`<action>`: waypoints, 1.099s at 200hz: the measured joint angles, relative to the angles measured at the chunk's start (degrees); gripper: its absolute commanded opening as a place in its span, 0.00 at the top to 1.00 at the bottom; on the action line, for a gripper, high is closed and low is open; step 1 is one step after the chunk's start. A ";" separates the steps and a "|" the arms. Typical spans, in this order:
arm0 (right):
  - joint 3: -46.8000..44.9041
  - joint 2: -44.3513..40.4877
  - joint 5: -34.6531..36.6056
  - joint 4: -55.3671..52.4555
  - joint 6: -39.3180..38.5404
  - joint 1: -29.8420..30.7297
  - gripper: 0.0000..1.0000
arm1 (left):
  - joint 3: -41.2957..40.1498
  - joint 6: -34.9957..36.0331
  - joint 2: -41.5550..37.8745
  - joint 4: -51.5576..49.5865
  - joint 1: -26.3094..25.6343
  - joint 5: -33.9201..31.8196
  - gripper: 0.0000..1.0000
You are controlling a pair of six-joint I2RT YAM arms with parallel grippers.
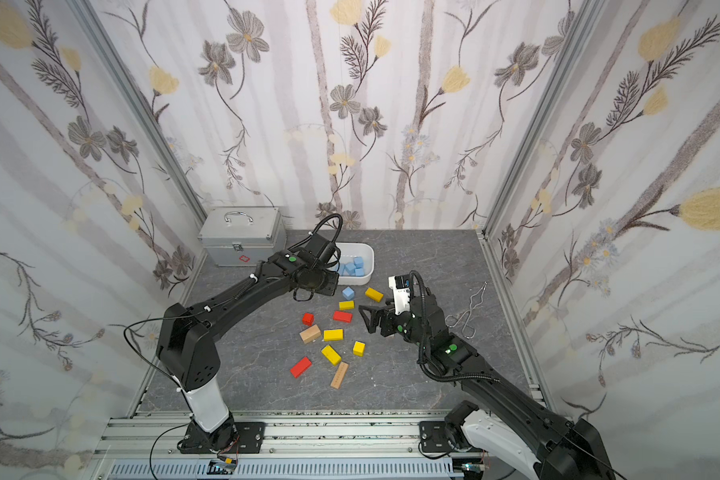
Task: Pick out the blue building blocks
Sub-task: Place the building block in the storage box.
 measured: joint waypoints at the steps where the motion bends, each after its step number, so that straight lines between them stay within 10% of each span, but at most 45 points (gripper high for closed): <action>1: 0.15 0.17 -0.07 0.02 -0.02 -0.07 0.00 | 0.11 0.04 0.07 0.00 0.07 0.00 1.00; 220: 18.67 29.24 -1.40 7.91 -0.39 -4.72 0.00 | 29.97 7.06 27.82 0.94 10.12 4.20 1.00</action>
